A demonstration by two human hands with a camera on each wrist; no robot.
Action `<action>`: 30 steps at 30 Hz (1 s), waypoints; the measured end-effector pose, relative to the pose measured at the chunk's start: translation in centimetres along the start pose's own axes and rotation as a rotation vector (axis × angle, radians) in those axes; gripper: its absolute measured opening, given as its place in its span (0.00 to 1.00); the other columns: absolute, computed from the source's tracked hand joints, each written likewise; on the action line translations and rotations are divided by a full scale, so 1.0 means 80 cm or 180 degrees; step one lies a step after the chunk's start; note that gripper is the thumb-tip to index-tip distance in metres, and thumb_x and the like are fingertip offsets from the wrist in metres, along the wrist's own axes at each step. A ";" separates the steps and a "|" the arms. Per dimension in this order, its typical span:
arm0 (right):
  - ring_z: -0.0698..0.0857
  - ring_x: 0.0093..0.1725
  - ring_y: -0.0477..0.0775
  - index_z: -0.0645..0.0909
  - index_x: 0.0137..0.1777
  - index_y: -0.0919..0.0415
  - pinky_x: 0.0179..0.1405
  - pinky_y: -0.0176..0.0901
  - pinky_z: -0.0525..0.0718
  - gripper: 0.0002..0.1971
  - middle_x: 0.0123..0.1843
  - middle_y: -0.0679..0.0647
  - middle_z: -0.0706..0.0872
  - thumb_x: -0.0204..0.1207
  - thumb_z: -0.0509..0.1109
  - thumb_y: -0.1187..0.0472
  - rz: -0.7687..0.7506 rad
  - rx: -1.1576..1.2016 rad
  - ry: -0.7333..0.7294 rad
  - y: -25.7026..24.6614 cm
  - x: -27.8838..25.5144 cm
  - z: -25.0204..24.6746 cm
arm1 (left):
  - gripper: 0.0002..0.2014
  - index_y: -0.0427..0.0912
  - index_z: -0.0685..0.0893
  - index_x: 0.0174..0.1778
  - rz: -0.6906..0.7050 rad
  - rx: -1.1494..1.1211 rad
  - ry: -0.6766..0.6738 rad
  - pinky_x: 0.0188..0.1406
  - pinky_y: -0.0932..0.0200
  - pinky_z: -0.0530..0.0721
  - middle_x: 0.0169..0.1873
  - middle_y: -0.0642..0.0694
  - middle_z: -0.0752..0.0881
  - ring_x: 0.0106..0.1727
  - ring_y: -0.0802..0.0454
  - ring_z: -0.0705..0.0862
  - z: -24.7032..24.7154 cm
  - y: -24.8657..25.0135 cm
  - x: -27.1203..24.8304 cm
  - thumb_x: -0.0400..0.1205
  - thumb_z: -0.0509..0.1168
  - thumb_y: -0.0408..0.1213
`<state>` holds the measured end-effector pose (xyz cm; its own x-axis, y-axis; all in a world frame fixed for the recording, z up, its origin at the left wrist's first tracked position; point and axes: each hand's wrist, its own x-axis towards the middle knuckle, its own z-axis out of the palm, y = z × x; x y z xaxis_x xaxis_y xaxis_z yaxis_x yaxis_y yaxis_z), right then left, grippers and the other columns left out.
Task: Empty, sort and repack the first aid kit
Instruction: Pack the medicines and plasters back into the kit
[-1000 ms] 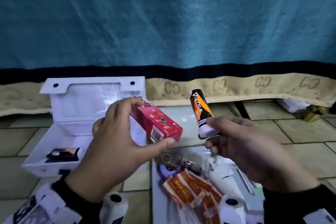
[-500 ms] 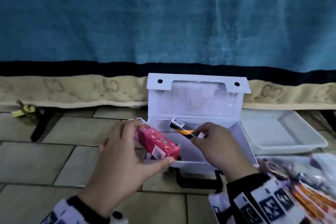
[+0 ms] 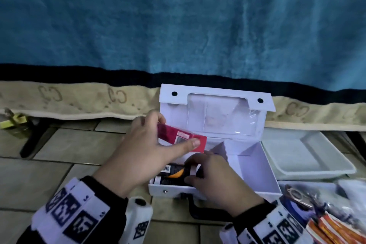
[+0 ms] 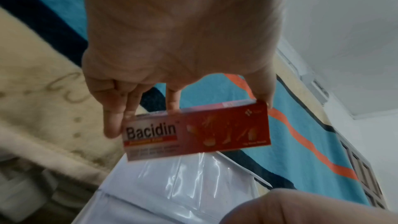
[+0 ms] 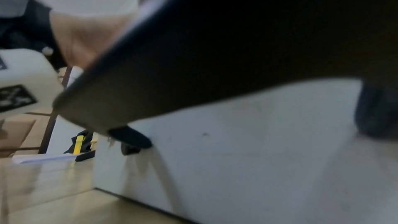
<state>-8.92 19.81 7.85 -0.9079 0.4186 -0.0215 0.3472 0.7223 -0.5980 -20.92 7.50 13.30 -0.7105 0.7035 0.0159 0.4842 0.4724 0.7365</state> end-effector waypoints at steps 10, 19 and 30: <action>0.80 0.28 0.35 0.76 0.33 0.42 0.28 0.25 0.74 0.17 0.29 0.43 0.85 0.59 0.81 0.61 0.0287 0.0651 -0.0003 0.017 0.006 -0.004 | 0.39 0.49 0.70 0.64 -0.0363 0.1893 -0.0631 0.67 0.45 0.66 0.65 0.49 0.73 0.67 0.39 0.72 0.051 0.040 0.034 0.69 0.46 0.76; 0.86 0.32 0.42 0.65 0.49 0.50 0.27 0.27 0.79 0.34 0.35 0.51 0.89 0.52 0.87 0.60 0.0948 0.1249 0.0306 0.018 0.006 -0.003 | 0.28 0.47 0.69 0.64 -0.0225 0.1927 -0.0495 0.61 0.52 0.70 0.62 0.44 0.72 0.64 0.45 0.70 0.057 0.010 0.040 0.77 0.55 0.65; 0.85 0.30 0.47 0.55 0.59 0.48 0.34 0.37 0.86 0.44 0.36 0.58 0.86 0.56 0.83 0.74 0.0946 0.2128 0.0215 0.017 -0.001 -0.012 | 0.15 0.56 0.78 0.59 0.0556 0.2184 0.0237 0.52 0.58 0.66 0.51 0.53 0.76 0.59 0.51 0.71 0.046 -0.019 0.045 0.77 0.69 0.39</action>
<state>-8.16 21.24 7.80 -0.7738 0.5932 -0.2223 0.3394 0.0919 -0.9361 -22.35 11.30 9.74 -0.6144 0.7728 0.1591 0.7890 0.6010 0.1275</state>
